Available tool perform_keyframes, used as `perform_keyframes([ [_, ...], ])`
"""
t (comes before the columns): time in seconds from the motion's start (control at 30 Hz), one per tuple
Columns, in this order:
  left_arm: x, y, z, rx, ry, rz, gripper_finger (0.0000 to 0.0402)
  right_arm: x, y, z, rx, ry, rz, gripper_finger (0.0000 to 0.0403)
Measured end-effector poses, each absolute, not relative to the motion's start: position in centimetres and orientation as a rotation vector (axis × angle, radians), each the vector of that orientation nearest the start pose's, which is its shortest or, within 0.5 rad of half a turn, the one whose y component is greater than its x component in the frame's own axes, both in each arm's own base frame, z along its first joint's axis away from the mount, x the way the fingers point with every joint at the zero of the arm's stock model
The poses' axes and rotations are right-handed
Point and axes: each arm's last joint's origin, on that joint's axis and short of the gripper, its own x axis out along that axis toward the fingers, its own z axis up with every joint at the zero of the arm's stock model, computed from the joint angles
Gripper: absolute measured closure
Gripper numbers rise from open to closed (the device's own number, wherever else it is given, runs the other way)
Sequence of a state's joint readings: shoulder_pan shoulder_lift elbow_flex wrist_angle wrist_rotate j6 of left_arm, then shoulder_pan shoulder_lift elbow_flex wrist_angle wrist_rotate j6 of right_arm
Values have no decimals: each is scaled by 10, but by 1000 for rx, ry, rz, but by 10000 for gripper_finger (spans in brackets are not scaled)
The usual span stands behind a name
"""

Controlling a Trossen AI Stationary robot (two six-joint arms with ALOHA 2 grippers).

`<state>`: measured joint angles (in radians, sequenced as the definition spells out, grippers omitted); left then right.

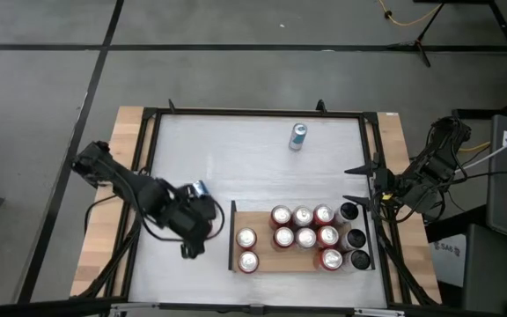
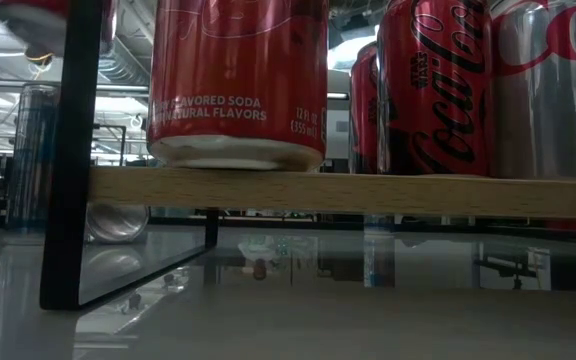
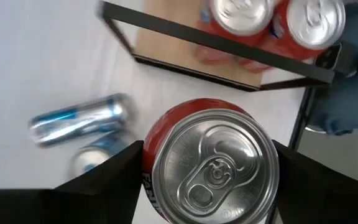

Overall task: Place canned beverage on shelf
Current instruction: Put the orange soda can on the shelf

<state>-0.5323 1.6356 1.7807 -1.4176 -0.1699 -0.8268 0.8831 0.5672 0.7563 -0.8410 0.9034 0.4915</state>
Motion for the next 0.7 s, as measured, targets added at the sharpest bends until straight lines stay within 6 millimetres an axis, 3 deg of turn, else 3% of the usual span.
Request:
perform_keyframes([
  [0.17, 253, -122, 398, -275, 1220, 284, 127, 78, 59, 298, -23, 388, -117, 56],
  [0.37, 261, -92, 424, -207, 1071, 316, 127, 78, 59, 298, -23, 387, -117, 56],
  [0.7, 298, -45, 429, -164, 930, 295, 127, 78, 59, 298, -23, 387, -117, 56],
])
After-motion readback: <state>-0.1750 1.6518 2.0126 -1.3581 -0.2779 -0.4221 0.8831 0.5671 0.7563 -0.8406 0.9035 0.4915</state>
